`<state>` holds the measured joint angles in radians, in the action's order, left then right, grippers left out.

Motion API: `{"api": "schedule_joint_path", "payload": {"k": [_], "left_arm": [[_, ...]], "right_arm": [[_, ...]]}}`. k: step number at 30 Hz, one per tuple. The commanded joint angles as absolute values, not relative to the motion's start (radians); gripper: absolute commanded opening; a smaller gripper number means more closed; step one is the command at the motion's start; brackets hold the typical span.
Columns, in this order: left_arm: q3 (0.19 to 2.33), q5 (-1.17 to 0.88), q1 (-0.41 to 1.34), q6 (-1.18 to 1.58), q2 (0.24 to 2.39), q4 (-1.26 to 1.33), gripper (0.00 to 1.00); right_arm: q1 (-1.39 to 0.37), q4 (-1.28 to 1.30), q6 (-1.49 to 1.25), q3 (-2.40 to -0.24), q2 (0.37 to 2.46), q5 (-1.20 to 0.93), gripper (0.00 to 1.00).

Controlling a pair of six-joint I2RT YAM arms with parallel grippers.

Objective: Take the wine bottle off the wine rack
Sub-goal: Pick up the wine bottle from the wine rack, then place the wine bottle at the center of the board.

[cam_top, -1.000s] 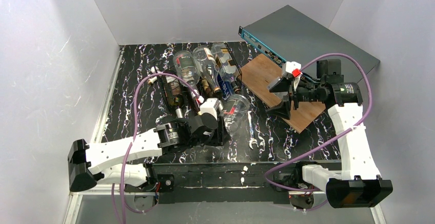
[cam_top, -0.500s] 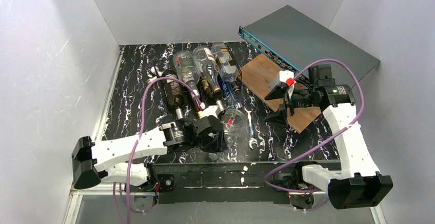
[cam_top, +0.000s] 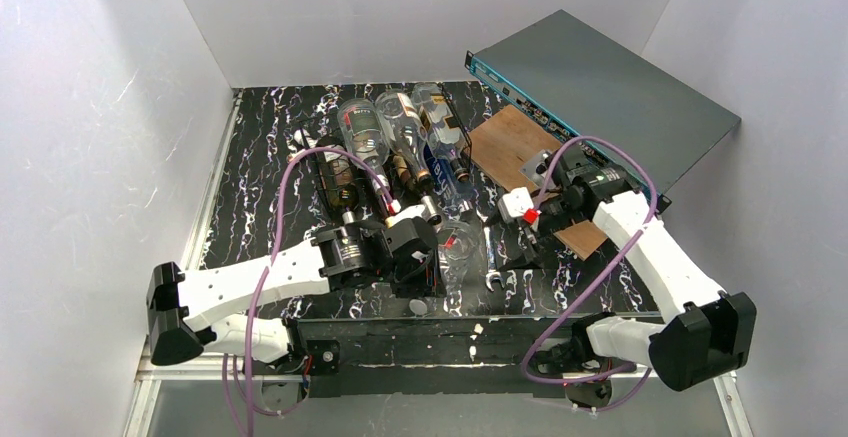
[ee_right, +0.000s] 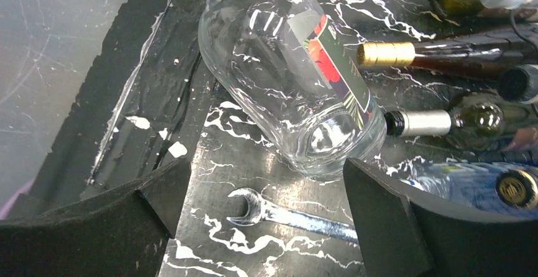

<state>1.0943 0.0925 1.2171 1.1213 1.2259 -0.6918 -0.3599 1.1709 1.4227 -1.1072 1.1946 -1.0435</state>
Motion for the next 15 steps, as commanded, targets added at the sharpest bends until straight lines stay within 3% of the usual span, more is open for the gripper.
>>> {"api": "schedule_joint_path", "payload": {"k": [1, 15], "left_arm": [[1.195, 0.090, 1.219, 1.154, 1.210, -0.647, 0.00], [1.193, 0.045, 1.173, 1.193, 1.247, -0.661, 0.00]], "right_arm": [[-0.402, 1.063, 1.527, -1.050, 1.224, -1.065, 1.00], [-0.546, 0.545, 1.195, -0.861, 1.231, -0.962, 1.00]]}}
